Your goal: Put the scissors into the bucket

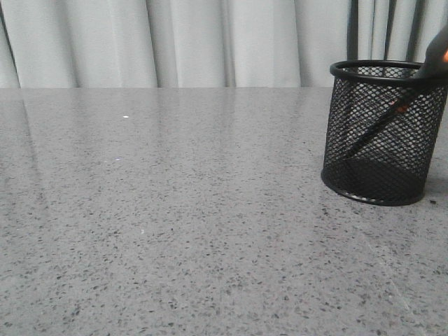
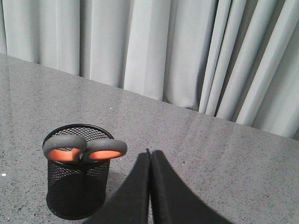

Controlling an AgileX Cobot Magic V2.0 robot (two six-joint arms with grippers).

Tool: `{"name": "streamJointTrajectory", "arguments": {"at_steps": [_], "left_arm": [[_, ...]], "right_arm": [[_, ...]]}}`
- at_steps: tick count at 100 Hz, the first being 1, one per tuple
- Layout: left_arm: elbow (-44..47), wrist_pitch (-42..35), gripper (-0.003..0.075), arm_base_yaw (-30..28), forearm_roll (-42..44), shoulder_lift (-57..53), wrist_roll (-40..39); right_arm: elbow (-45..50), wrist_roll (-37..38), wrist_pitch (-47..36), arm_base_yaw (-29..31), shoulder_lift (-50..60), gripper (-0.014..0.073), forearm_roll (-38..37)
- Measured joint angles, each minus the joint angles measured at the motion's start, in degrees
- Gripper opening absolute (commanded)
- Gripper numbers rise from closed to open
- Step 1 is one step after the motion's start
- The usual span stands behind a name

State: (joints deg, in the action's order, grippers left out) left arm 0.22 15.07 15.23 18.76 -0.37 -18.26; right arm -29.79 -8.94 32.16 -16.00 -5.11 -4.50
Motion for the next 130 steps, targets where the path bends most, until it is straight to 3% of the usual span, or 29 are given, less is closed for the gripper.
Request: {"name": "streamJointTrajectory", "arguments": {"at_steps": [30, 106, 119, 130], "left_arm": [[0.00, 4.77, -0.0020, -3.82, -11.14, 0.00, 0.00], [-0.10, 4.77, -0.0020, -3.91, -12.00, 0.00, 0.00], [-0.10, 4.77, -0.0020, -3.91, -12.00, 0.00, 0.00], [-0.10, 4.77, -0.0020, -3.91, -12.03, 0.00, 0.00]], "right_arm": [[0.04, 0.00, 0.00, 0.00, 0.00, -0.0050, 0.00], [0.04, 0.00, 0.00, 0.00, 0.00, -0.0050, 0.00], [1.94, 0.75, -1.07, 2.38, 0.00, -0.0050, -1.66], [8.25, 4.10, -9.36, 7.90, 0.20, -0.0050, -2.17]]}}
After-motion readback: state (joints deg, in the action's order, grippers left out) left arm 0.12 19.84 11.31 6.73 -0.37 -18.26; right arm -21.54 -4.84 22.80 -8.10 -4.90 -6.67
